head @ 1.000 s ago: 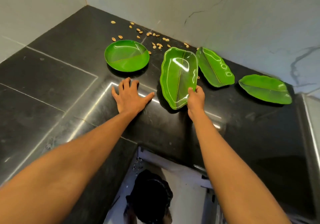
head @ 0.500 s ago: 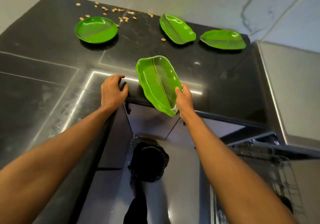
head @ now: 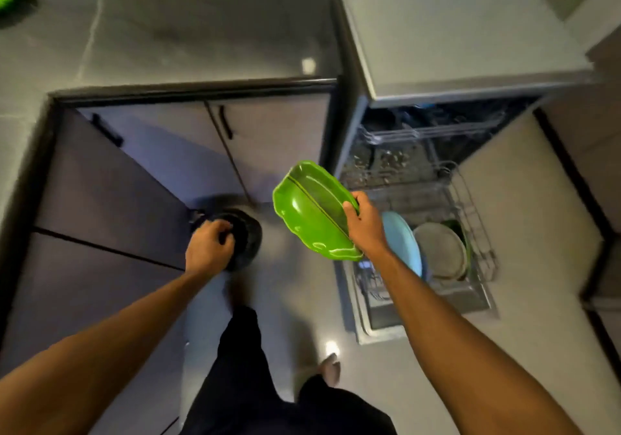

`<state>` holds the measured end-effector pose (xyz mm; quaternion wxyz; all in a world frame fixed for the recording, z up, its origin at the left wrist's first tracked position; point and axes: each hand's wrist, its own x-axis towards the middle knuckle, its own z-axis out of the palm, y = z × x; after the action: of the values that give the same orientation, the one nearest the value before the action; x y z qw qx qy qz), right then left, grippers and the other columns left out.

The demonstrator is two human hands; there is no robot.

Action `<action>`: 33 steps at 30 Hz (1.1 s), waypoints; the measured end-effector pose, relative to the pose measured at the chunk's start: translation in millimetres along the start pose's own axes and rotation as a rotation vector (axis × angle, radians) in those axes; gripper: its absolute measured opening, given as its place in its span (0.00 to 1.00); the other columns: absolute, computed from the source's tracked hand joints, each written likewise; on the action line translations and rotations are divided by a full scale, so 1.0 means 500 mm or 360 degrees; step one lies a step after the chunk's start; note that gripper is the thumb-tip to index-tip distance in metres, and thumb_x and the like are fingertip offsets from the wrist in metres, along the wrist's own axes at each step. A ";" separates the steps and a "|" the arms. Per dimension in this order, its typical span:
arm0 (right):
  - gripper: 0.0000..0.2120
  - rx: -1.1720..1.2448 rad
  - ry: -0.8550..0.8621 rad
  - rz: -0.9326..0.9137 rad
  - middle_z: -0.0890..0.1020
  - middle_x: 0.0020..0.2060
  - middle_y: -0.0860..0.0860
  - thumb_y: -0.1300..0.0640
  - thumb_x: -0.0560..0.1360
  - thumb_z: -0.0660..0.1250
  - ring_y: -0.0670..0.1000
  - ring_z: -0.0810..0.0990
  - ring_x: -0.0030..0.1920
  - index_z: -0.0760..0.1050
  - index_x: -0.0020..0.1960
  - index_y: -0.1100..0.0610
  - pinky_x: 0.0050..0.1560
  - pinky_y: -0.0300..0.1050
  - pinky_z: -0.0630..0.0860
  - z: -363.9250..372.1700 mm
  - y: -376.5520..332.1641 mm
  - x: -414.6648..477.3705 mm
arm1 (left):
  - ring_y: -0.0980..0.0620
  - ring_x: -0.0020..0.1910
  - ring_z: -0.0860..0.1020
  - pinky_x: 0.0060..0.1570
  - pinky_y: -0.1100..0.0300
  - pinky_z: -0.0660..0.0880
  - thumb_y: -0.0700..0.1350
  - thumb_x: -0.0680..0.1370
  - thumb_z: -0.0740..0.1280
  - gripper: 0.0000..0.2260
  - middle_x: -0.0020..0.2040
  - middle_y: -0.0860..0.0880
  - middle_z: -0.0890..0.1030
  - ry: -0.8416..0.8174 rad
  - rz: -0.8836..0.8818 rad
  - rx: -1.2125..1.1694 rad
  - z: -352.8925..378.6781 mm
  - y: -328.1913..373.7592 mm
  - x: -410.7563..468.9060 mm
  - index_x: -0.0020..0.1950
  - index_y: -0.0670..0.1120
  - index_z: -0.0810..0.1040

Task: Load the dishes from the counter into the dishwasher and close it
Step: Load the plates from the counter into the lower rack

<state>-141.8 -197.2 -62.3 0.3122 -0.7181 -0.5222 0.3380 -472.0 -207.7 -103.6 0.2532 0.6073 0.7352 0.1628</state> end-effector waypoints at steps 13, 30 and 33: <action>0.10 0.0006 0.0437 0.0673 0.82 0.52 0.58 0.57 0.82 0.61 0.62 0.80 0.51 0.73 0.62 0.58 0.49 0.52 0.73 -0.280 0.374 -0.235 | 0.45 0.50 0.80 0.51 0.55 0.76 0.46 0.74 0.68 0.08 0.53 0.50 0.81 -0.0896 0.0459 0.0266 0.324 0.333 -0.185 0.52 0.52 0.82; 0.13 0.0066 0.0765 0.1189 0.80 0.58 0.65 0.59 0.83 0.57 0.69 0.78 0.56 0.69 0.66 0.62 0.54 0.58 0.74 -0.442 0.564 -0.077 | 0.49 0.50 0.81 0.54 0.57 0.77 0.39 0.78 0.64 0.09 0.50 0.48 0.84 -0.1320 0.0140 0.0054 0.559 0.596 -0.140 0.50 0.48 0.84; 0.14 0.0015 0.0761 0.1234 0.80 0.57 0.66 0.59 0.83 0.57 0.70 0.79 0.55 0.68 0.67 0.61 0.53 0.57 0.74 -0.471 0.629 -0.047 | 0.54 0.47 0.81 0.50 0.65 0.74 0.39 0.79 0.65 0.09 0.50 0.49 0.84 -0.1308 0.0107 0.0023 0.611 0.638 -0.140 0.53 0.47 0.84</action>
<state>213.6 -324.2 -174.8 0.2776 -0.9170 -0.1264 0.2570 -30.0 -230.0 -167.0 0.5161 0.6472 0.5538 -0.0904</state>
